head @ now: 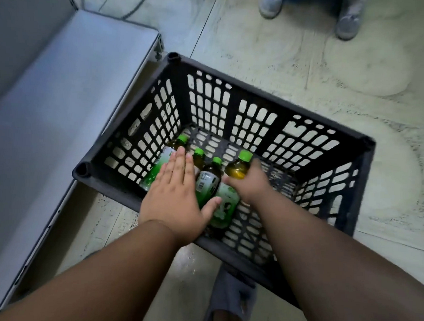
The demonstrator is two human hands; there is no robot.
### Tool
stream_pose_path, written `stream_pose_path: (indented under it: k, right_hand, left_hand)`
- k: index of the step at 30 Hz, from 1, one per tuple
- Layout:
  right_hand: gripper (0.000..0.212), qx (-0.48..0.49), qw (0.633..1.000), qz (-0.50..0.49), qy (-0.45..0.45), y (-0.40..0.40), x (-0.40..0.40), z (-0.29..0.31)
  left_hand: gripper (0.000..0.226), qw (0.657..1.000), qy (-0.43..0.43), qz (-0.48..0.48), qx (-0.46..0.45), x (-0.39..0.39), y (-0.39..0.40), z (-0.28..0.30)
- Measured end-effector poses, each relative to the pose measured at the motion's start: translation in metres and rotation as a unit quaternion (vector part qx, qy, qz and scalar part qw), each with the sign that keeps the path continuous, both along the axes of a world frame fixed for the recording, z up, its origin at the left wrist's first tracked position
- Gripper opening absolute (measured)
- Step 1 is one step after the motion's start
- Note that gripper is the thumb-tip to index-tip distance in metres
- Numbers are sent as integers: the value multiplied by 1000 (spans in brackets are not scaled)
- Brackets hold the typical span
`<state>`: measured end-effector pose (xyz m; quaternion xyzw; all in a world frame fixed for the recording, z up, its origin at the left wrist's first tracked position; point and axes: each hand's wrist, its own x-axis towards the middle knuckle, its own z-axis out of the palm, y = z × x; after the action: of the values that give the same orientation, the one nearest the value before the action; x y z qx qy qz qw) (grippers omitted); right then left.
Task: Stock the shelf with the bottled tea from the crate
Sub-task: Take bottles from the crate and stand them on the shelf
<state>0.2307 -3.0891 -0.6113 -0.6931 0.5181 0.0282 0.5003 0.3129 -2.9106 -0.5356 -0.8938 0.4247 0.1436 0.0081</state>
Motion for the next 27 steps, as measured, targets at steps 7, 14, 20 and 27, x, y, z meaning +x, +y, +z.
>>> stream_pose_path:
  k: [7, 14, 20, 27]
  right_hand:
    - [76, -103, 976, 83, -171, 20, -18, 169]
    - [75, -146, 911, 250, -294, 121, -4, 336]
    - [73, -171, 829, 391, -362, 239, 20, 421]
    - [67, -152, 779, 443, -418, 308, 71, 434]
  left_hand:
    - [102, 979, 131, 67, -141, -22, 19, 55]
    - [90, 915, 130, 166, -345, -24, 123, 179]
    - [60, 876, 143, 230, -399, -17, 237, 262]
    - [76, 856, 114, 303, -403, 15, 312, 281]
